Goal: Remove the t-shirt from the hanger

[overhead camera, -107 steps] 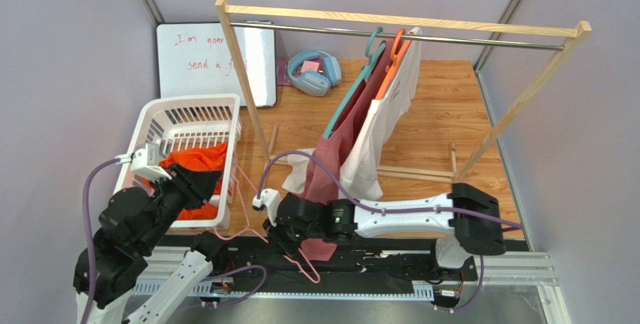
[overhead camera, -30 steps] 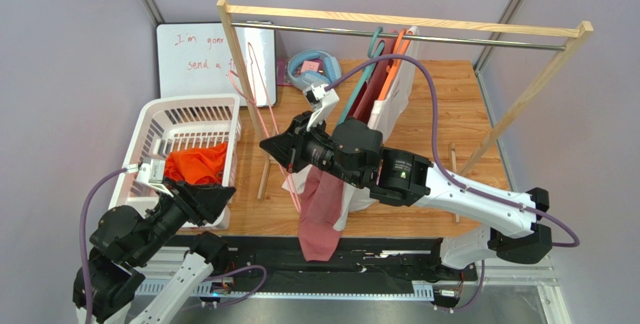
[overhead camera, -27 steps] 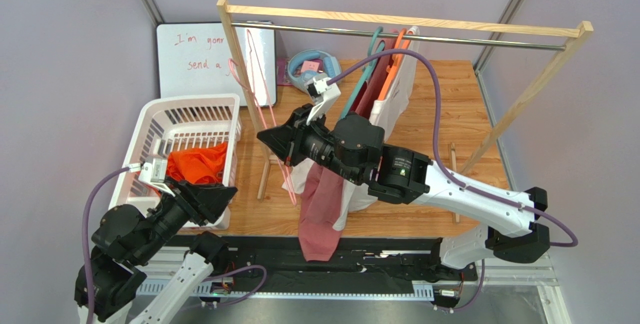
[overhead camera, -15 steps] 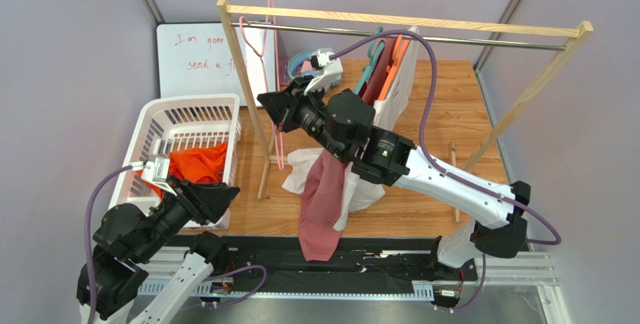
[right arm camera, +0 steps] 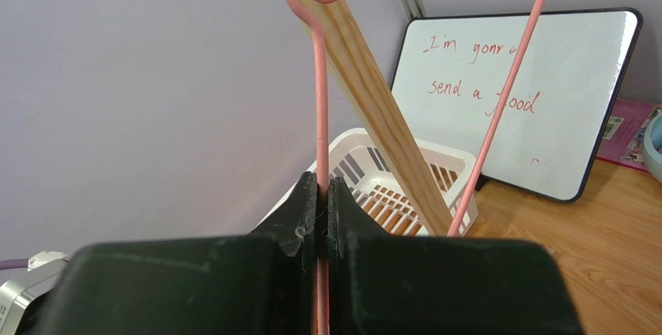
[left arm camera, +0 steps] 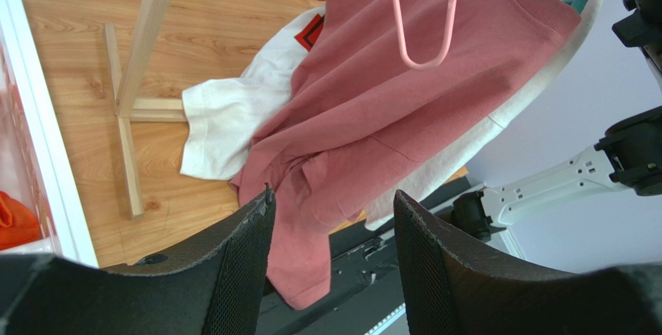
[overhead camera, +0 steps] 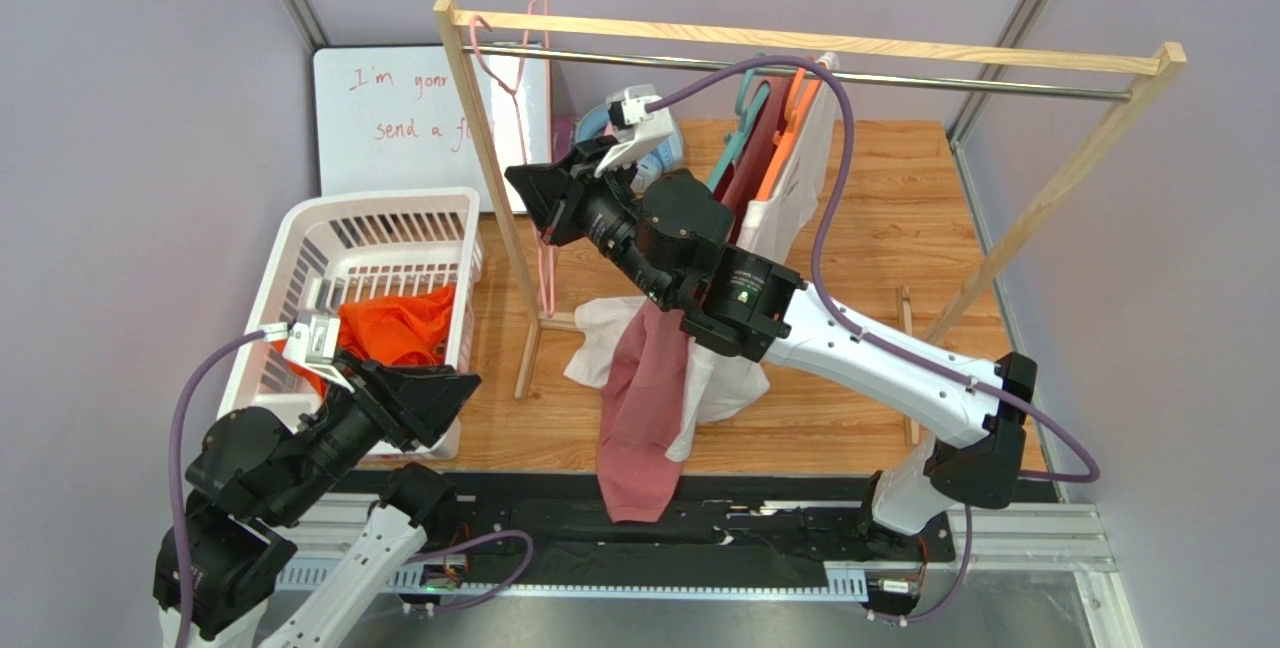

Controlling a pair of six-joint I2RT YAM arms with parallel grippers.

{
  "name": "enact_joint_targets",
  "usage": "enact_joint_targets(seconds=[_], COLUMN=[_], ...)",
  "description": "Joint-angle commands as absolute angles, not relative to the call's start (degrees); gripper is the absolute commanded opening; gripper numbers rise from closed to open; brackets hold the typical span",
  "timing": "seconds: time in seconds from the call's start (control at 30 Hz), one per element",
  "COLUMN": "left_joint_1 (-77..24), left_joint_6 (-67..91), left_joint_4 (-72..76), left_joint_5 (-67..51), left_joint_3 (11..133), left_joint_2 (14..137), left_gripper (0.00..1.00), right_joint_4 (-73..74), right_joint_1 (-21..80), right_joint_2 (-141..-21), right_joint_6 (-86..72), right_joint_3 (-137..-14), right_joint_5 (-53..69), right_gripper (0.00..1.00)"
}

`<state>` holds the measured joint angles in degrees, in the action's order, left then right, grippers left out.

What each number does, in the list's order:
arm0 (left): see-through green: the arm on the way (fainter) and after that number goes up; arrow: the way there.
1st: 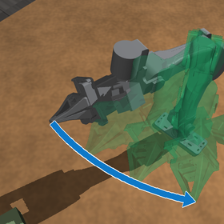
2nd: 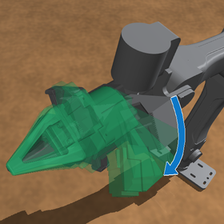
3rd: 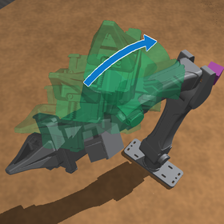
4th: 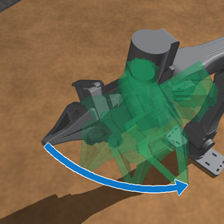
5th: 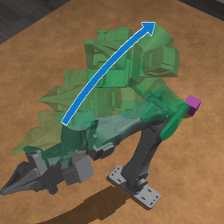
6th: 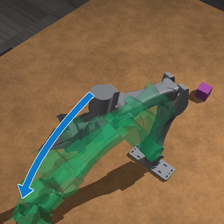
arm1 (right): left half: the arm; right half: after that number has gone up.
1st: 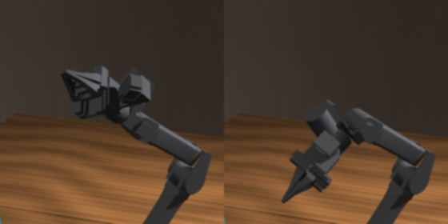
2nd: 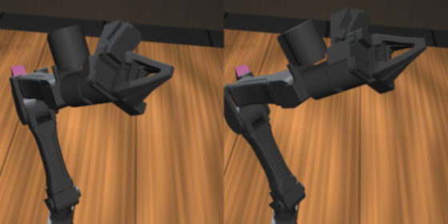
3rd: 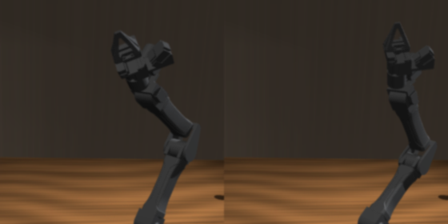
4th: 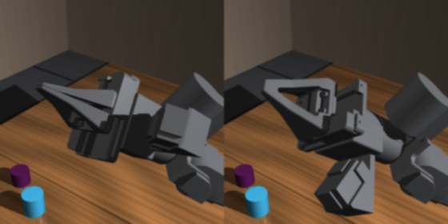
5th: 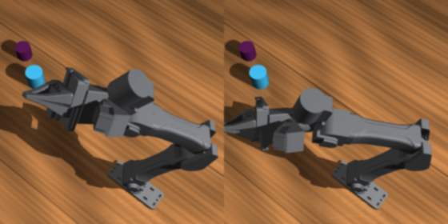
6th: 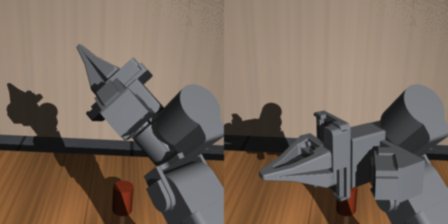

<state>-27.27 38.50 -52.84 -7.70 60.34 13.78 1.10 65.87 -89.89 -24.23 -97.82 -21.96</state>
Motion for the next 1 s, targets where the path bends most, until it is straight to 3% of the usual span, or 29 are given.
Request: enact_joint_targets(seconds=[0.0,0.97], left_joint_1=[-27.1,-27.1], left_joint_6=[38.4,38.9], left_joint_4=[-50.5,-50.8], left_joint_5=[-8.7,-9.2], left_joint_3=[60.1,60.2], left_joint_2=[13.9,13.9], left_gripper=[0.63,0.63], right_joint_4=[-4.7,-6.1], right_joint_1=[64.7,61.6], right_joint_2=[-90.6,-93.2], right_joint_6=[-23.3,-26.5], right_joint_3=[-98.7,-95.2], right_joint_5=[-22.7,-19.4], right_gripper=[0.0,0.0])
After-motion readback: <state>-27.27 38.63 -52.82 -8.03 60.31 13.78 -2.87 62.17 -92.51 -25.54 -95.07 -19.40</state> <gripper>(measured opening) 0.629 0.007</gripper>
